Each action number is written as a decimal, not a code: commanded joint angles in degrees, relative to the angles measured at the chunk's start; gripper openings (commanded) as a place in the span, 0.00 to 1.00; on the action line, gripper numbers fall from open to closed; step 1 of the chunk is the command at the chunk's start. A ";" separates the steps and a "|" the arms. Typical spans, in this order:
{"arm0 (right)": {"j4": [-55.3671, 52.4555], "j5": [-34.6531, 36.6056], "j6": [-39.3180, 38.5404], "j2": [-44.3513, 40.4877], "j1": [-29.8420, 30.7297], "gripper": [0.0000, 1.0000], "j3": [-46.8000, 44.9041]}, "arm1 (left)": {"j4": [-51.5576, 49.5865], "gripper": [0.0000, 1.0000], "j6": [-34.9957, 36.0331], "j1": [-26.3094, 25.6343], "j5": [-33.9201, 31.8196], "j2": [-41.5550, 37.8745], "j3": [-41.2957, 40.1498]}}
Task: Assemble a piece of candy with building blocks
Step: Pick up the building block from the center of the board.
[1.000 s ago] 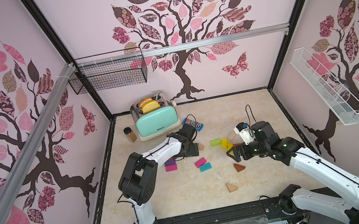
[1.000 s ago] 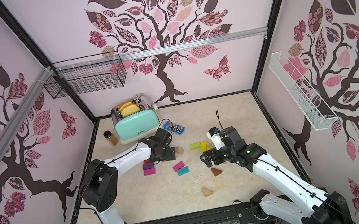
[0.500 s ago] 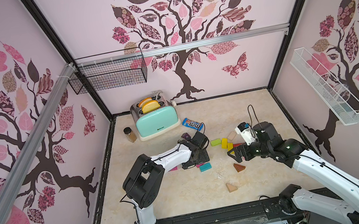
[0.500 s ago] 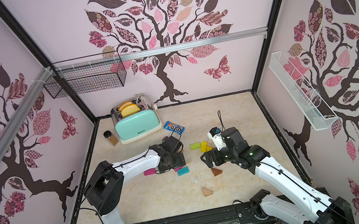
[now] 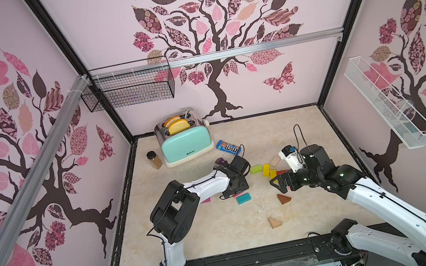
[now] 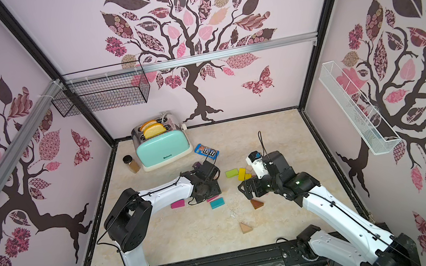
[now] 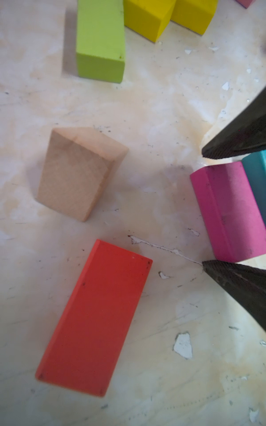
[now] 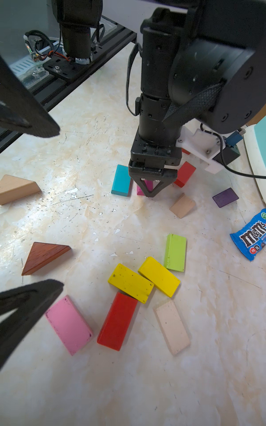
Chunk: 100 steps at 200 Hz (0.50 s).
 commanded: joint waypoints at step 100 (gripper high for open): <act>0.83 -0.45 -0.39 -0.64 -0.41 0.99 -0.41 | -5.44 0.45 5.94 -1.26 -6.50 1.11 -2.52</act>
